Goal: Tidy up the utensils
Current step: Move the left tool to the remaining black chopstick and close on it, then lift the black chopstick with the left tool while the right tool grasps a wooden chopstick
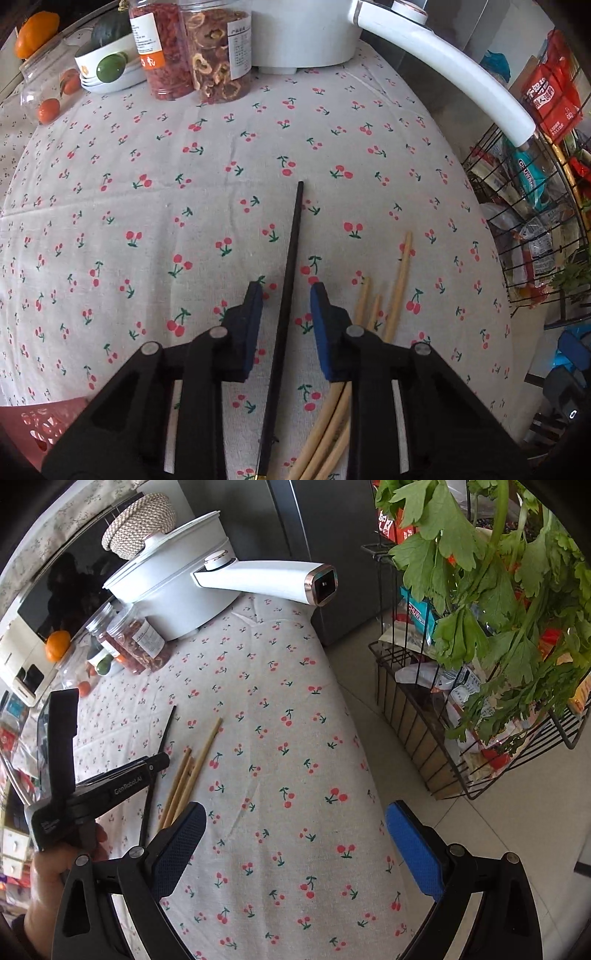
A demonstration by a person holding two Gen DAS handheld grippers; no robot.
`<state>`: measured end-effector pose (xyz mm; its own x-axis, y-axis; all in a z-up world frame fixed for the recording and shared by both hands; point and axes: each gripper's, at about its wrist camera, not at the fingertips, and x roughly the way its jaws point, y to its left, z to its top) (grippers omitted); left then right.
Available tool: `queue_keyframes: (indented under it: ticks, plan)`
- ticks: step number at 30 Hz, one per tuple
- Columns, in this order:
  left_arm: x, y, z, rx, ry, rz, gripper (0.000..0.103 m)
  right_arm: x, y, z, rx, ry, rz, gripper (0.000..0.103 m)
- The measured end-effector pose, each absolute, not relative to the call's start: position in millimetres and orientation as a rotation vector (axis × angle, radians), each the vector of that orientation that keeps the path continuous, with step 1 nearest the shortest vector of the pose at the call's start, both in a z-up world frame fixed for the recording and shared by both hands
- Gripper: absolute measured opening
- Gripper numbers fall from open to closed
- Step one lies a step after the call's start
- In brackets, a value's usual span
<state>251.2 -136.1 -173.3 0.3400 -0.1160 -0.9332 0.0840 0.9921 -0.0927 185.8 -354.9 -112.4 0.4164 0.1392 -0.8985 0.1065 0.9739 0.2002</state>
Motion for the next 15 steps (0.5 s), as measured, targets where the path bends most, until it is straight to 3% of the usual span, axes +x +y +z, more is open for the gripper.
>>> queue_keyframes:
  ticks: [3, 4, 15]
  plan:
    - [249, -141, -174, 0.031, 1.209, -0.137, 0.015, 188, -352, -114, 0.23, 1.151, 0.017, 0.099]
    - [248, -142, -174, 0.032, 1.212, -0.143, 0.007, 188, -352, -115, 0.227, 1.153, 0.015, 0.099]
    - [192, -129, -119, 0.035, 1.115, -0.272, 0.006, 189, -345, -113, 0.207, 1.15, 0.01, 0.099]
